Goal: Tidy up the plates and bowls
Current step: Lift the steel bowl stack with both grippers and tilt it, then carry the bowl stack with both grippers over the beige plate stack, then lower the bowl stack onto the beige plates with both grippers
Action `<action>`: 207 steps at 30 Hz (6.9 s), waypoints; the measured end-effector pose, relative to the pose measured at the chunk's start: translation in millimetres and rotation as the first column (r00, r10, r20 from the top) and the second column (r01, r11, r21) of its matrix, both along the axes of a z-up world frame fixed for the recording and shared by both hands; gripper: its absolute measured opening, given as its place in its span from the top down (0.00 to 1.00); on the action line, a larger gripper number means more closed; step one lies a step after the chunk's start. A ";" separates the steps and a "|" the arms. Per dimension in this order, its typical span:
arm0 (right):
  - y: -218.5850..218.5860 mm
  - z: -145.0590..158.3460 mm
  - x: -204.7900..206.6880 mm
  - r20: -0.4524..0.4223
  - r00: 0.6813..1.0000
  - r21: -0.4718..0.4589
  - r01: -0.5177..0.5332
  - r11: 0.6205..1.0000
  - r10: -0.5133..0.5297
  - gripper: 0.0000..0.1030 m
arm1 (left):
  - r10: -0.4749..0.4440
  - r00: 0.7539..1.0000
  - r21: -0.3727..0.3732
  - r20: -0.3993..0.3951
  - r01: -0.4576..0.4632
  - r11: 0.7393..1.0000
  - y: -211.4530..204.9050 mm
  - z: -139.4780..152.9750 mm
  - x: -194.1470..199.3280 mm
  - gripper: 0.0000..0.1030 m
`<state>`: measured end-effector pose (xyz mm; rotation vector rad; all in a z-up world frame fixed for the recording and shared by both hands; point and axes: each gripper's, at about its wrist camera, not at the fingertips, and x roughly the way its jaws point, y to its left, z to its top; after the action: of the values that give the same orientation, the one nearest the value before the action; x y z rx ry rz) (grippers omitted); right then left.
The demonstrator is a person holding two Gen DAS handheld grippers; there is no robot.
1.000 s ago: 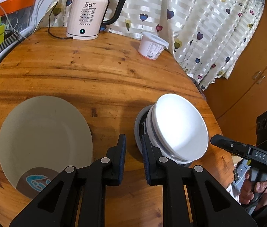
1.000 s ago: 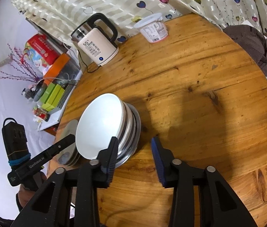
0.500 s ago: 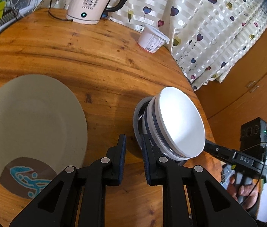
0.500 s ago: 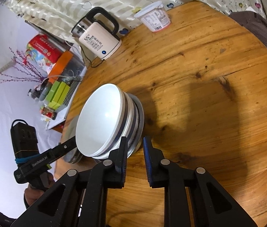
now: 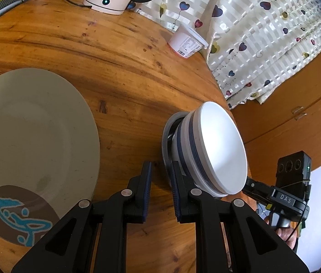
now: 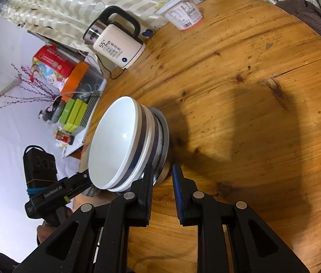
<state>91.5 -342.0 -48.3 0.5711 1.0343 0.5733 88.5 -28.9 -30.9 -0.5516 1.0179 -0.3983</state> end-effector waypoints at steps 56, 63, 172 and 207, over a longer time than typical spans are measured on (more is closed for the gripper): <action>4.0 2.4 12.5 0.019 0.999 -0.004 -0.029 1.000 0.029 0.91 | -0.057 0.998 -0.093 -0.003 0.057 0.994 -0.5 -7.8 12.4 0.93; 4.0 3.6 13.4 0.019 0.999 -0.001 -0.031 1.000 0.031 0.91 | -0.057 0.998 -0.084 0.003 0.057 0.995 -0.5 -6.1 12.1 0.93; 210.7 29.5 44.0 0.050 0.915 -0.123 -0.392 0.912 0.400 0.91 | 0.325 0.946 0.005 -0.001 -0.325 0.946 157.2 17.6 -69.4 0.92; 206.5 43.2 22.5 0.114 0.903 -0.198 -0.388 0.900 0.414 0.56 | 0.329 0.944 0.040 0.029 -0.330 0.943 150.2 23.0 -83.5 0.88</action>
<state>114.0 -135.4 -5.2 0.1531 1.0474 0.8697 5.0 121.2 -7.9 -0.6632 0.8914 -0.0838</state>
